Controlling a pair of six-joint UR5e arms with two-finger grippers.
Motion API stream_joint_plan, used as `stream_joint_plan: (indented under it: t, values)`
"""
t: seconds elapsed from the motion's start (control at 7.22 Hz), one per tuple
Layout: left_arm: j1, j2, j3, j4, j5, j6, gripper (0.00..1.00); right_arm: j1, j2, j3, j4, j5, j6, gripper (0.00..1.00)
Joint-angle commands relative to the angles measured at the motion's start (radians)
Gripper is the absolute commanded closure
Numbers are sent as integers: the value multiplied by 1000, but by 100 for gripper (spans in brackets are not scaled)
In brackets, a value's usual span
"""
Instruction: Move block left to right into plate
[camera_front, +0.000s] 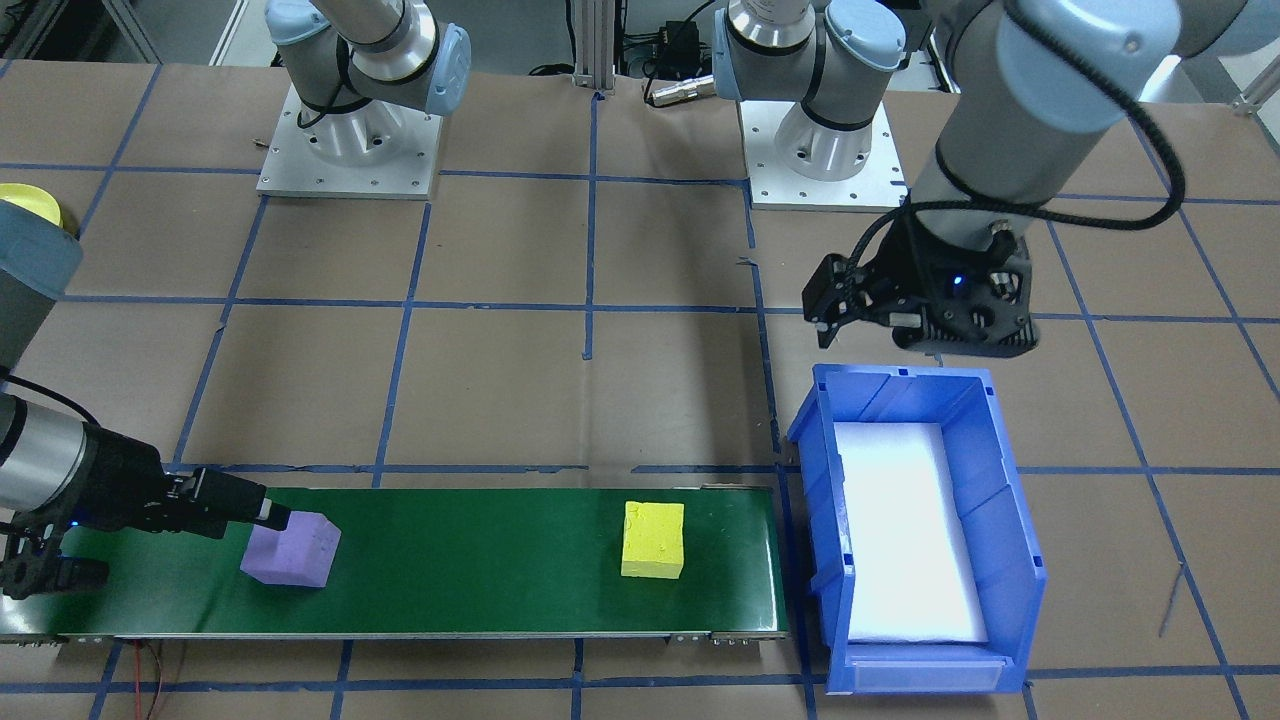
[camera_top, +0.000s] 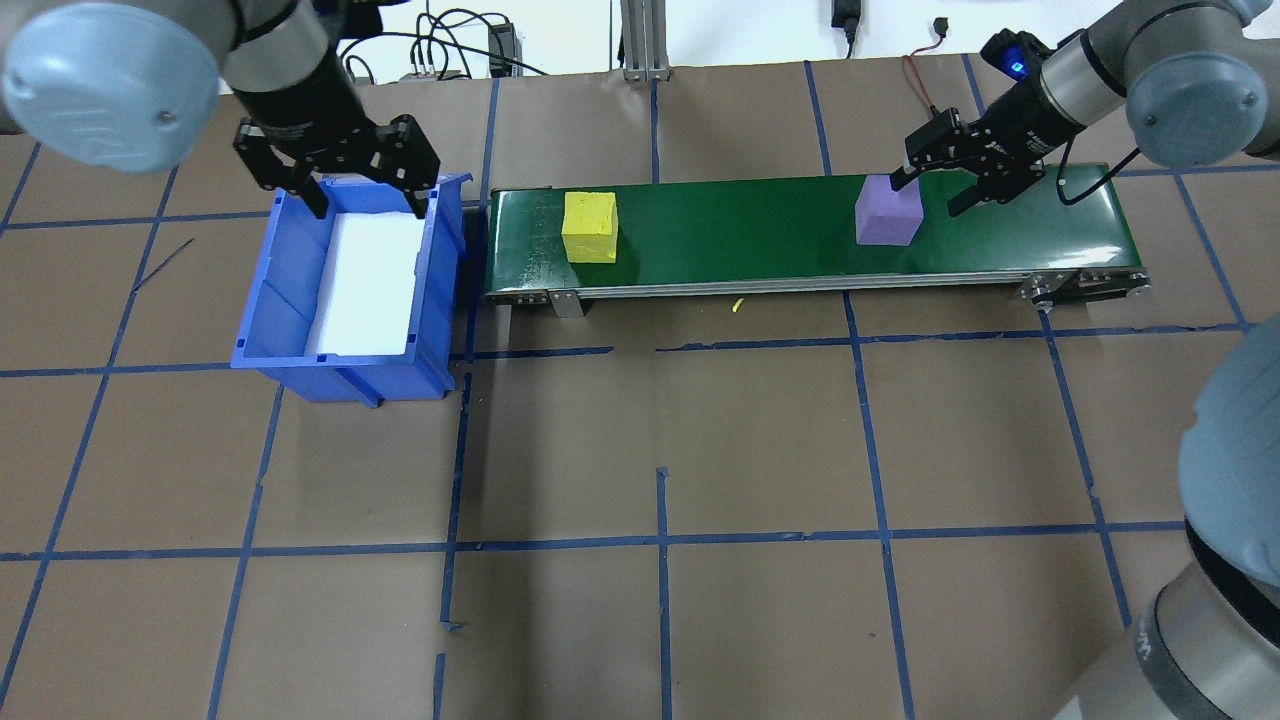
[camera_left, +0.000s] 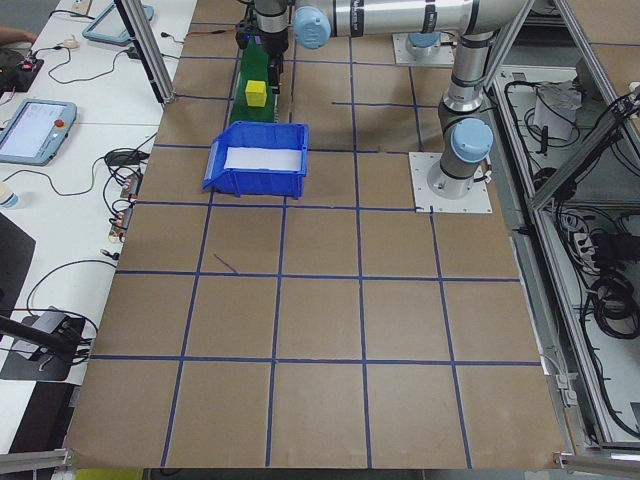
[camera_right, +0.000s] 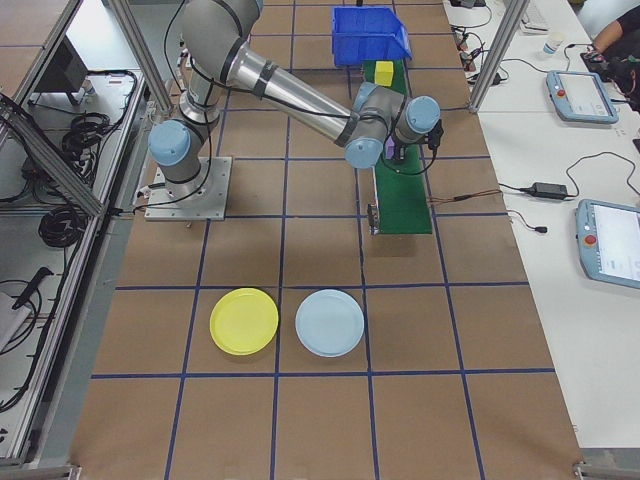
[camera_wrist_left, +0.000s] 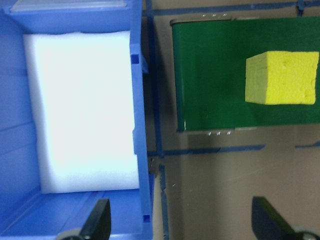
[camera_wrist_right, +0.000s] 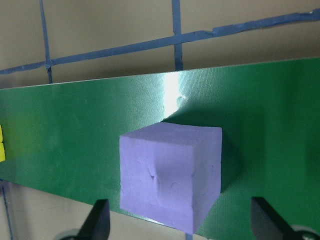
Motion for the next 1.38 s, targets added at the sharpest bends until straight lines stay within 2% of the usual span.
stream_joint_plan:
  t: [0.0, 0.28, 0.69, 0.83, 1.11, 1.25]
  values:
    - [38, 103, 0, -121, -2, 43, 0, 1, 1, 0, -21, -41, 58, 0]
    - [13, 94, -1, -107, -4, 32, 0, 1, 4, 1, -27, -47, 54, 0]
    - [-1, 110, -20, -107, 2, 35, 0, 1, 14, 5, -73, -115, 21, 2]
    - [15, 115, -18, -107, 8, 35, 0, 1, 23, 6, -98, -136, -3, 8]
    - [16, 121, -9, -109, 15, 20, 0, 1, 26, 8, -101, -204, -25, 50]
    - [16, 124, -20, -116, 15, -12, 0, 1, 21, 6, -101, -231, -22, 65]
